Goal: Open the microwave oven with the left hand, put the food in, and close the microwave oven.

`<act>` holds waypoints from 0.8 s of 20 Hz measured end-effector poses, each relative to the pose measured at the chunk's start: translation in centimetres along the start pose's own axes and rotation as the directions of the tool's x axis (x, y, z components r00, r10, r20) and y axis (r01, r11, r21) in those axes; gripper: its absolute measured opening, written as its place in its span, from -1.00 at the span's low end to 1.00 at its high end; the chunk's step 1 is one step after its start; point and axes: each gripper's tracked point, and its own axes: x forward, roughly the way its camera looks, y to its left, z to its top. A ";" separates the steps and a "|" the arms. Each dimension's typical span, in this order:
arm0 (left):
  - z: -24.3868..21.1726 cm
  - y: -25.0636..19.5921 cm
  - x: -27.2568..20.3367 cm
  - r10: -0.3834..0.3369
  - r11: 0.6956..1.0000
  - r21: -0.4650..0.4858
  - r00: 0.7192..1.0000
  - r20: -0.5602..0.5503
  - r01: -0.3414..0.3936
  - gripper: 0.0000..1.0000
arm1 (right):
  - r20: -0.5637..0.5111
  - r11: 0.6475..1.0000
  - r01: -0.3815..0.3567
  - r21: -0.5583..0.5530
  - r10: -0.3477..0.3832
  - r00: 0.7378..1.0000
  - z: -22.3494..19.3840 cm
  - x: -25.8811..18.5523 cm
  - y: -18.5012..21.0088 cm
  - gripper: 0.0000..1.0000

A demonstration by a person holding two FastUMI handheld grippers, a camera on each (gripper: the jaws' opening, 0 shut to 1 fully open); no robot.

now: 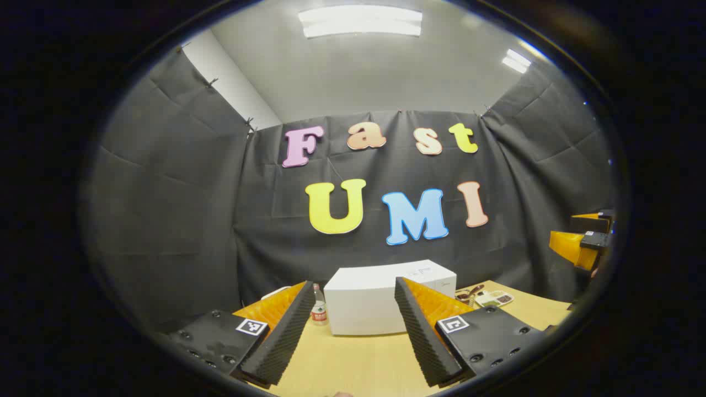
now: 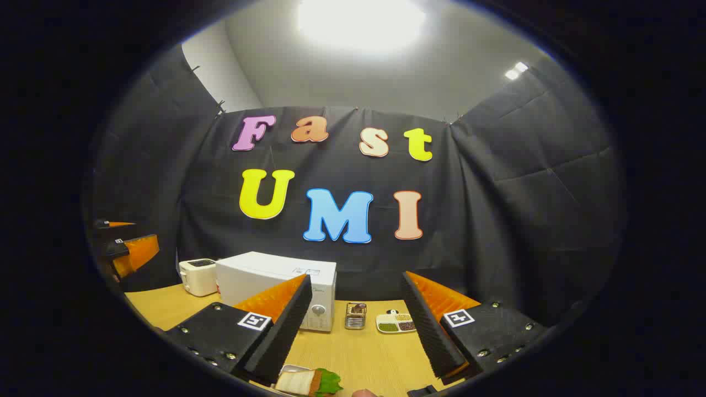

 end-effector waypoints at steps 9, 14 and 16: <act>0.4 -2.9 0.0 0.001 1.000 -0.003 1.000 -0.003 -0.001 0.90 | 0.008 1.000 -0.018 0.015 0.018 1.000 -0.2 -0.3 -1.9 0.95; 0.4 -6.0 0.8 -0.001 1.000 -0.010 1.000 -0.003 0.001 0.90 | 0.022 0.999 -0.040 0.023 0.039 0.999 -0.3 -0.5 -3.7 0.95; 0.5 -7.1 1.5 0.006 1.000 -0.003 1.000 0.003 -0.006 0.90 | 0.028 0.998 -0.053 0.041 0.052 0.998 -0.4 -0.4 -4.4 0.95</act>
